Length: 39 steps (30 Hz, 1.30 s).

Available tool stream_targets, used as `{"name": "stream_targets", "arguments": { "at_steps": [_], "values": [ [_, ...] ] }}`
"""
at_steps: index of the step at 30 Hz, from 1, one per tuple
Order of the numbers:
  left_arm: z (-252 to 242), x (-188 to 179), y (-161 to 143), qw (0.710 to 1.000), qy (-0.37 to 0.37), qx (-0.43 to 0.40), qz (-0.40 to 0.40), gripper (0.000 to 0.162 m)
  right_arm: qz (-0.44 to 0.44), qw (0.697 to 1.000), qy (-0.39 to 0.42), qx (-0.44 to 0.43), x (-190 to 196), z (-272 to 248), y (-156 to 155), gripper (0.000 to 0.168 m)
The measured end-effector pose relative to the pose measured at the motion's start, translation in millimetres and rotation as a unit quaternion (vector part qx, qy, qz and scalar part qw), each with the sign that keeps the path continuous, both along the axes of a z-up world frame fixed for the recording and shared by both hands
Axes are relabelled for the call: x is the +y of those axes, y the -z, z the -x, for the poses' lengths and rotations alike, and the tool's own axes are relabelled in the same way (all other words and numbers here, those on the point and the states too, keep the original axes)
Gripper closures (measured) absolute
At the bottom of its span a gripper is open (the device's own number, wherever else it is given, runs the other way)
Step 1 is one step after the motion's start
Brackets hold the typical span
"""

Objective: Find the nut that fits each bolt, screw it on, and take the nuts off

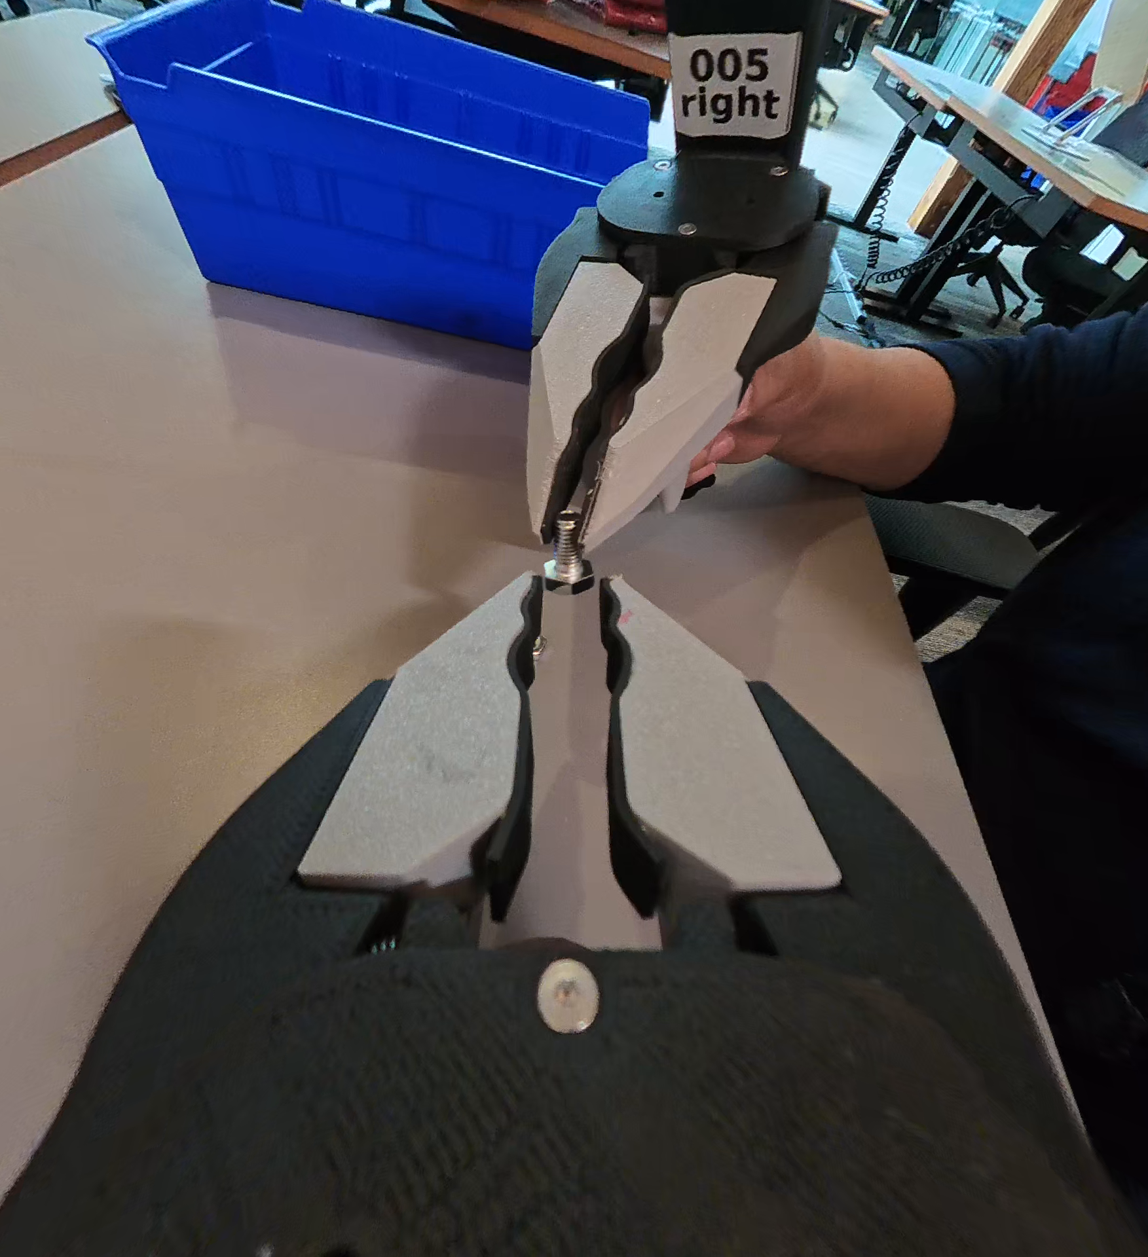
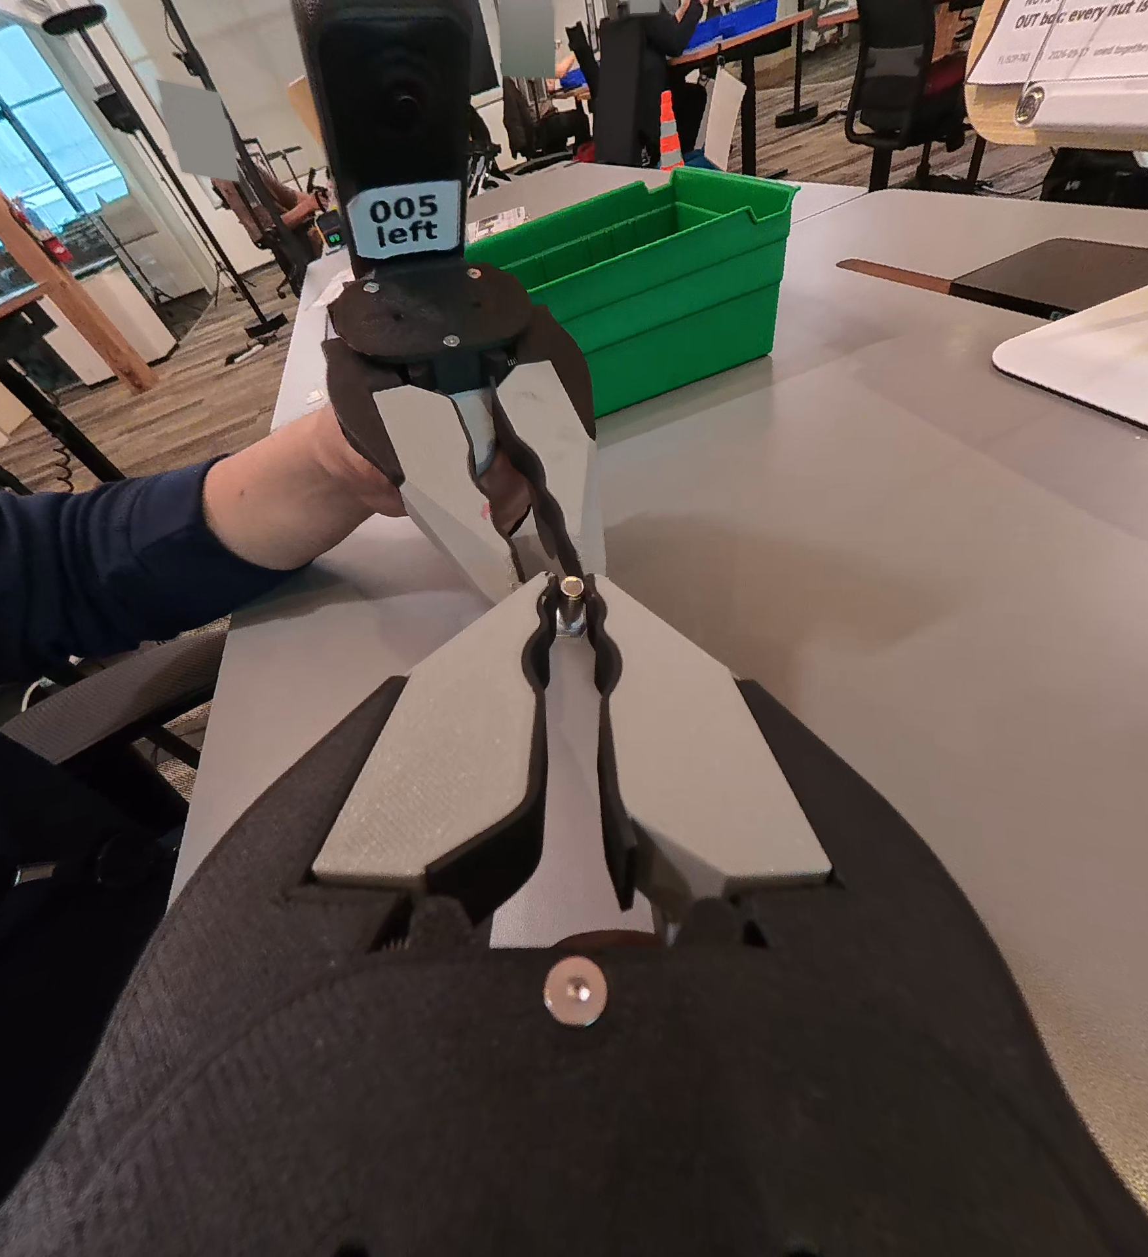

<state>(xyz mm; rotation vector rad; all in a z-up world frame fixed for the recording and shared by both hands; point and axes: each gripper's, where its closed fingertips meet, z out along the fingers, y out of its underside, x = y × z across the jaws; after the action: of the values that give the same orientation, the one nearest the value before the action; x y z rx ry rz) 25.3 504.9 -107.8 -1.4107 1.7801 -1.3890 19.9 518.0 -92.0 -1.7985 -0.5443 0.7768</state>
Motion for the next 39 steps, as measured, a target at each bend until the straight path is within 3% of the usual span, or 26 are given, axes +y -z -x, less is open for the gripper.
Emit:
{"name": "stream_targets", "arguments": {
  "at_steps": [39],
  "values": [
    [-10.4, 8.8, -6.6, 0.996, -0.049, -0.023, 0.069, 0.154, 0.02, 0.999, 0.035, 0.028, 7.5, -6.0, 0.6, 0.164]
  ]
}}
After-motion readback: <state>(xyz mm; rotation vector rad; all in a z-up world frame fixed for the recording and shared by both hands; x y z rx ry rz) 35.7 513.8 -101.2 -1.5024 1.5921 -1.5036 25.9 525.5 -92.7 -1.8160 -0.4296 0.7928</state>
